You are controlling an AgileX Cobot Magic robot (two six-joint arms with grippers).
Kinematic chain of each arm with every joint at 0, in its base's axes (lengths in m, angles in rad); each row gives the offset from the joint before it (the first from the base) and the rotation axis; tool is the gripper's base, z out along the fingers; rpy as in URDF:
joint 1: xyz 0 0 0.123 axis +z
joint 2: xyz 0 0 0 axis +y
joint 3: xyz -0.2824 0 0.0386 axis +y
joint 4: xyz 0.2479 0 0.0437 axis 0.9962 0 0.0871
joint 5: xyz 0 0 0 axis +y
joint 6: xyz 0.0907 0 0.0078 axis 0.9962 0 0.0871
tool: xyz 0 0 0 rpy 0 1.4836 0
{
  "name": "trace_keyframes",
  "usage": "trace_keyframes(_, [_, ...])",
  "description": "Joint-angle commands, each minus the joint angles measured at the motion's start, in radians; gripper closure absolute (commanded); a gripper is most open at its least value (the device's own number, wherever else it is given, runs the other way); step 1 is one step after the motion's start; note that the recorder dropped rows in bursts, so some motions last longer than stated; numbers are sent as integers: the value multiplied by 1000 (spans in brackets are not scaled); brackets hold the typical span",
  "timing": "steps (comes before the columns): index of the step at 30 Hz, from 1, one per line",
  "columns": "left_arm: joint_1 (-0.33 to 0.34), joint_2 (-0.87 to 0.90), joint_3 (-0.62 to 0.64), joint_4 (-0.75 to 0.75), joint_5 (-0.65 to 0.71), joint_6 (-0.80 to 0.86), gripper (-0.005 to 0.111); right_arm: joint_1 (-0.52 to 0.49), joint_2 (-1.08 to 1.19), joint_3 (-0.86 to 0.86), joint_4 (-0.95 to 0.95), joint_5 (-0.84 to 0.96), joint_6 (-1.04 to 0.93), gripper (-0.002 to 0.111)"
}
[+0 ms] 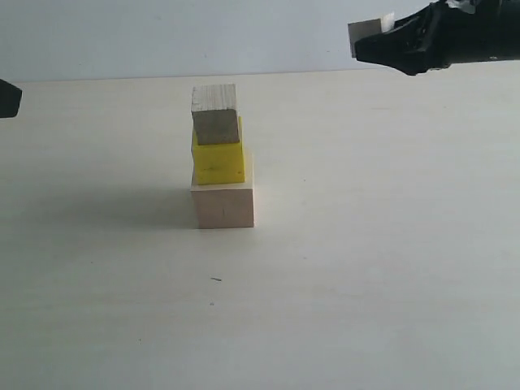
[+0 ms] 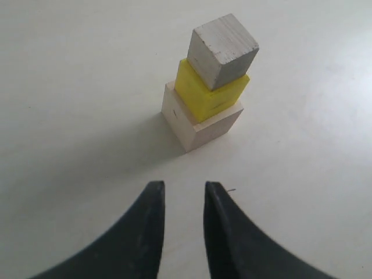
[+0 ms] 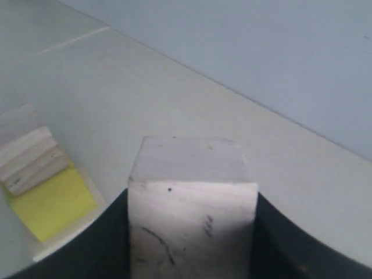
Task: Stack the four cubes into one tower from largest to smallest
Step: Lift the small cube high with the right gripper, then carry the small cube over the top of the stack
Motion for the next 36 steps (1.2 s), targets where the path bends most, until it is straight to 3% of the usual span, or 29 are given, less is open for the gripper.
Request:
trace_keyframes(1, [3,1,7,7,-3,2,81,-3,116,-109,43,216,-54,108])
trace_keyframes(6, [3,1,7,9,-1,2,81,18,208,-207,41,219,-31,108])
trace_keyframes(20, [3,1,7,18,-1,2,81,219,224,-212,67,219,-107,108])
trace_keyframes(36, [3,1,49,21,-46,4,81,233,117,-212,84,219,-104,108])
